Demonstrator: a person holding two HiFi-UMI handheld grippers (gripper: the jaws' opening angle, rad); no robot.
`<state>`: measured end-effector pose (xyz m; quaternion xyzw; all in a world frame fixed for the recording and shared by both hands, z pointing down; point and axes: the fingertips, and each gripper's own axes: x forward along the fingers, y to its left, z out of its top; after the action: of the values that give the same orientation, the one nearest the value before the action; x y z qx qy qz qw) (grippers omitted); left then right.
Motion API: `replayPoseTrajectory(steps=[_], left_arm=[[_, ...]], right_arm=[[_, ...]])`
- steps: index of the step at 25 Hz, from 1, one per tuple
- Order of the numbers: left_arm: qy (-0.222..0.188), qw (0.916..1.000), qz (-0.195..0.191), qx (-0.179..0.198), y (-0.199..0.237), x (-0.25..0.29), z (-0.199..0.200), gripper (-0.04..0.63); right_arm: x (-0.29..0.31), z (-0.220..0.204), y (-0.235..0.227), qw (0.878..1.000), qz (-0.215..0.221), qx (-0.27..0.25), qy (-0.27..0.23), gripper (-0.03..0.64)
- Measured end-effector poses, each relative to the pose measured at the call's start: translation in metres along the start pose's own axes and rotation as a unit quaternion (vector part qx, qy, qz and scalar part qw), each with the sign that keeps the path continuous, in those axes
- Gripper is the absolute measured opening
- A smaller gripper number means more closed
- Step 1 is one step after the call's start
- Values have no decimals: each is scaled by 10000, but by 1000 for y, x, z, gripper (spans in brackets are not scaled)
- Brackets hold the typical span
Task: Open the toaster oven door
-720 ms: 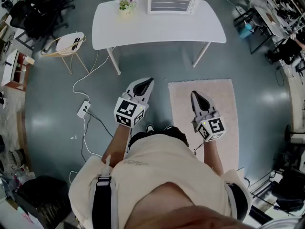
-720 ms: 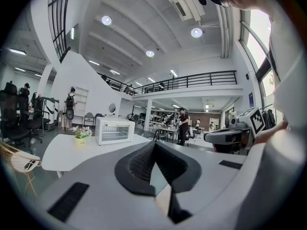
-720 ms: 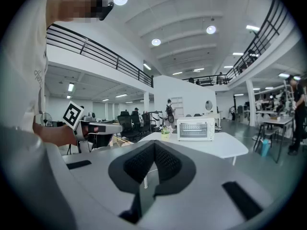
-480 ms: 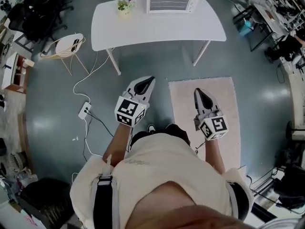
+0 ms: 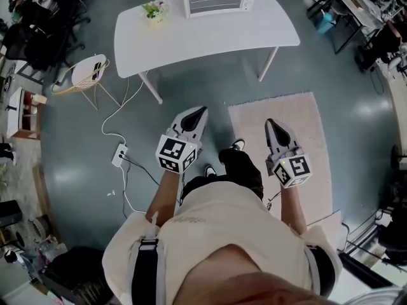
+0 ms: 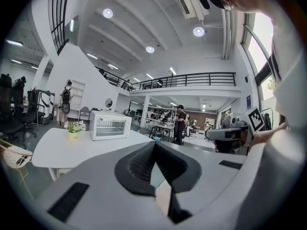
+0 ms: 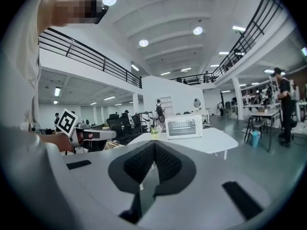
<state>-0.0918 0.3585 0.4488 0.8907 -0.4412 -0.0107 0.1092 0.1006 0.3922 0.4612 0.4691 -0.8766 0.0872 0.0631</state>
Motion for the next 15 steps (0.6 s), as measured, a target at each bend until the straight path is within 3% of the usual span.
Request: replayPoseTrajectory(steps=[5, 11, 15], left_arm=[[133, 9999, -11, -69, 2, 20, -6, 18], [346, 9993, 105, -66, 27, 56, 0, 18], [486, 9986, 150, 131, 52, 94, 9, 18]], right_arm=[[13, -11, -5, 9993, 136, -208, 296, 6], [65, -10, -24, 9983, 470, 140, 321, 6], [108, -4, -54, 9978, 542, 334, 168, 6]])
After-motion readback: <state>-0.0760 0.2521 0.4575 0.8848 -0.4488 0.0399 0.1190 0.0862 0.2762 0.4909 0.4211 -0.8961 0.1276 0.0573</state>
